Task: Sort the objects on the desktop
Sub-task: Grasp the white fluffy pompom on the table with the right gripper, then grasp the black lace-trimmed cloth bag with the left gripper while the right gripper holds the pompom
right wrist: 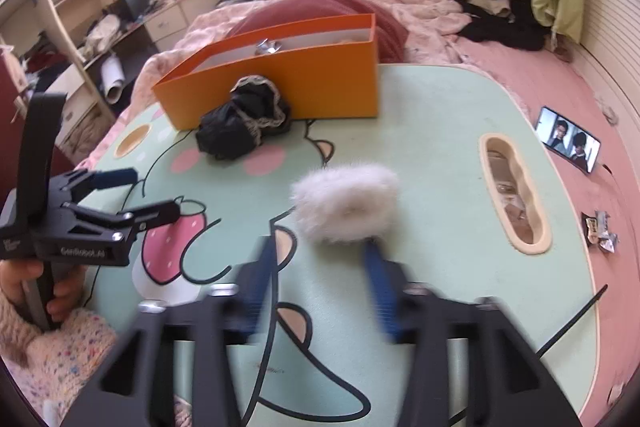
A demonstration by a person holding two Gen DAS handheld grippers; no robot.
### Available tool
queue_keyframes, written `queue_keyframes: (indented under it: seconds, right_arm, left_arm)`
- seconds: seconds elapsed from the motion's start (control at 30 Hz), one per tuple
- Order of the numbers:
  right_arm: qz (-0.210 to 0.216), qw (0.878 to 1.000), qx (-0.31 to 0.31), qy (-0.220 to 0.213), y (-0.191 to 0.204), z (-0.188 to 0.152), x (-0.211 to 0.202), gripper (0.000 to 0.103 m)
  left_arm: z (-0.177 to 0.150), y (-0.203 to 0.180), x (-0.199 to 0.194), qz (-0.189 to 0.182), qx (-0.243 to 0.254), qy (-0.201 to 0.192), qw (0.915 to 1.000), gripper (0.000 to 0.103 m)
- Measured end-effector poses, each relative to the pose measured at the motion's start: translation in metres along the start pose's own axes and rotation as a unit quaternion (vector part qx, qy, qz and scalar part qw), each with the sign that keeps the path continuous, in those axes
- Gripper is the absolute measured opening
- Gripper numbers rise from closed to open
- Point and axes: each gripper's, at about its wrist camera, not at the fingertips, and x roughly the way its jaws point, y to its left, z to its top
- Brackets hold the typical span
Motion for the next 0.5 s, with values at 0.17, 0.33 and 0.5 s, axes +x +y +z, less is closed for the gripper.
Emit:
queue_keyframes:
  seconds: [0.17, 0.33, 0.5]
  right_arm:
    - [-0.007, 0.999, 0.046, -0.005, -0.012, 0.006, 0.001, 0.073]
    - [-0.016, 0.996, 0.092, -0.004, -0.026, 0.016, 0.004, 0.076]
    - [-0.035, 0.997, 0.073, 0.009, -0.017, 0.029, 0.016, 0.068]
  left_arm:
    - [0.000, 0.000, 0.000, 0.000, 0.000, 0.000, 1.0000, 0.103]
    - [-0.001, 0.000, 0.000, 0.000, 0.000, 0.000, 1.0000, 0.103]
    - [0.000, 0.000, 0.000, 0.000, 0.000, 0.000, 1.0000, 0.103]
